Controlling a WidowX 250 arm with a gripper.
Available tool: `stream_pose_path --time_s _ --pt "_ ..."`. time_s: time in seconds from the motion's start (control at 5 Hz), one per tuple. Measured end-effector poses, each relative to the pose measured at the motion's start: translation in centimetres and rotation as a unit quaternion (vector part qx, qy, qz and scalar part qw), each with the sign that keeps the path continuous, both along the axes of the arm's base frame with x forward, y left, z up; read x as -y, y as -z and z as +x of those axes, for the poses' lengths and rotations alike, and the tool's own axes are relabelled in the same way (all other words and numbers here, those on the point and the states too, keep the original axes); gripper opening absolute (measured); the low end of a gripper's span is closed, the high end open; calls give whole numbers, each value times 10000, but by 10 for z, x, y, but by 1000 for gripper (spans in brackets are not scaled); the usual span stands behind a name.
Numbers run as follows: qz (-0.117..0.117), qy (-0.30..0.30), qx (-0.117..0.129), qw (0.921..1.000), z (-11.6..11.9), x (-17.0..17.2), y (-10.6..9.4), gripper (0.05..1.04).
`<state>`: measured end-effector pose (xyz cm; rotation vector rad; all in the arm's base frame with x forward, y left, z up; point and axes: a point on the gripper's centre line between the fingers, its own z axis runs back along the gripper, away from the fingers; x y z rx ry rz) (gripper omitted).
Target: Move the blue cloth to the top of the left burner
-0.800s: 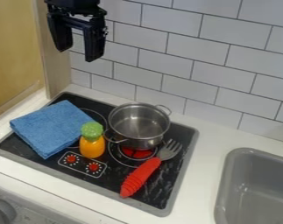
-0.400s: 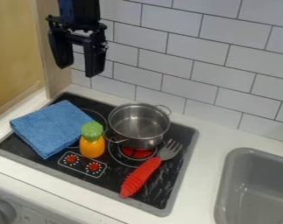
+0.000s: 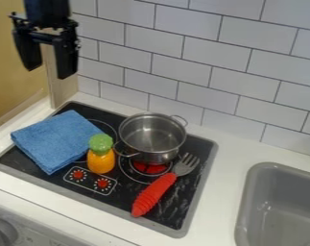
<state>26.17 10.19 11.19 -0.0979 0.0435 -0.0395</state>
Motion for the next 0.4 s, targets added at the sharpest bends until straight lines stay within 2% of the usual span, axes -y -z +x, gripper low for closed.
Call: stream_pose_path --time_s 0.2,0.4 --pt "-5 -102 174 9998 -6 -6 19 999" --pt "105 116 187 9997 -11 -7 41 999"
